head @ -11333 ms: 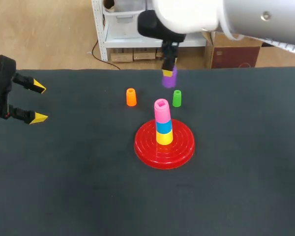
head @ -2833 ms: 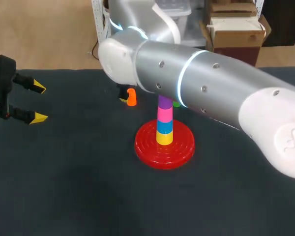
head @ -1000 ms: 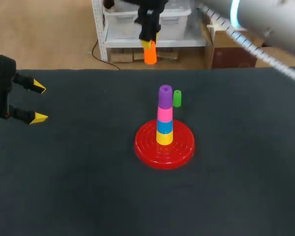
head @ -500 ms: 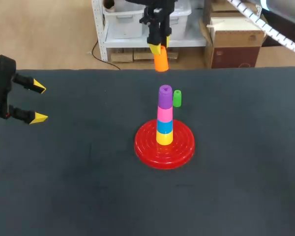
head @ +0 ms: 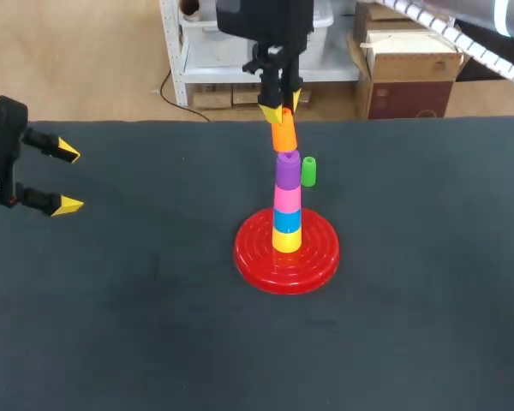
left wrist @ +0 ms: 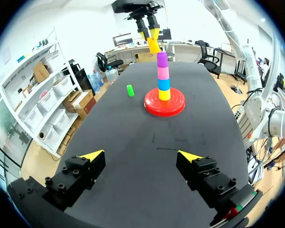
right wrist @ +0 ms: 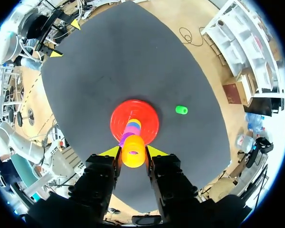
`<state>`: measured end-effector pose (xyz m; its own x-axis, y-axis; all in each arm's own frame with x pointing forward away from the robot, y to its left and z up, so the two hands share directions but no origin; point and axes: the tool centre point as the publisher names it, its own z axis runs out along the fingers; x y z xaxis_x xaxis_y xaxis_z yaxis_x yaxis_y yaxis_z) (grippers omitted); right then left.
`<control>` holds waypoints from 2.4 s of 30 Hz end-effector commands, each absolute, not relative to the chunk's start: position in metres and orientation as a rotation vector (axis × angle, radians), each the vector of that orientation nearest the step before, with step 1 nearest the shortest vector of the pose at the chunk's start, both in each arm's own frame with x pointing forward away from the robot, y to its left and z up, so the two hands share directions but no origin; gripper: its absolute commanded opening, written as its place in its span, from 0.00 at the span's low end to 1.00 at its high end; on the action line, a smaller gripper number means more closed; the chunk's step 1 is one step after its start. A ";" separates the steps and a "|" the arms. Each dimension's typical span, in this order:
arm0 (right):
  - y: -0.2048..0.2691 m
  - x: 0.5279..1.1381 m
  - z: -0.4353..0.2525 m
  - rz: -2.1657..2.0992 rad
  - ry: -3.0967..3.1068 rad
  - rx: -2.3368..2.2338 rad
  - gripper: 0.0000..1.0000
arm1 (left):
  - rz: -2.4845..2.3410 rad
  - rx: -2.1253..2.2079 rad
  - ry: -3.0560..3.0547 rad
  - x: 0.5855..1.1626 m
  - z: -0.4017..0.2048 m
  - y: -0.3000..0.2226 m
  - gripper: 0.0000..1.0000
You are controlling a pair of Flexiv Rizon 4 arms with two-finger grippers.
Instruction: Pick up and stack the cylinders on the red base in this order: pink,purple,orange,green
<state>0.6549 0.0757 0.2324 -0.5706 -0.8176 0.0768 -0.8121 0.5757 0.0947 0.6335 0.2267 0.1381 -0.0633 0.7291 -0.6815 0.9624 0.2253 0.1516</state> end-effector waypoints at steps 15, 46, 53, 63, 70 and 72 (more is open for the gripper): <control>0.072 0.641 0.236 -0.207 -2.860 1.470 0.00 | -0.454 1.557 1.844 0.633 0.137 0.227 1.00; 0.071 0.623 0.210 -0.170 -2.821 1.396 0.00 | -0.454 1.557 1.844 0.633 0.137 0.227 1.00; 0.072 0.624 0.201 -0.149 -2.836 1.394 0.00 | -0.454 1.557 1.844 0.633 0.137 0.227 1.00; 0.062 0.662 0.232 -0.389 -2.947 1.564 1.00 | -0.454 1.557 1.844 0.633 0.137 0.227 1.00; 0.043 0.718 0.234 -0.431 -2.940 1.646 1.00 | -0.454 1.557 1.844 0.633 0.137 0.227 1.00; 0.032 0.736 0.217 -0.406 -2.916 1.620 1.00 | -0.454 1.557 1.844 0.633 0.137 0.227 1.00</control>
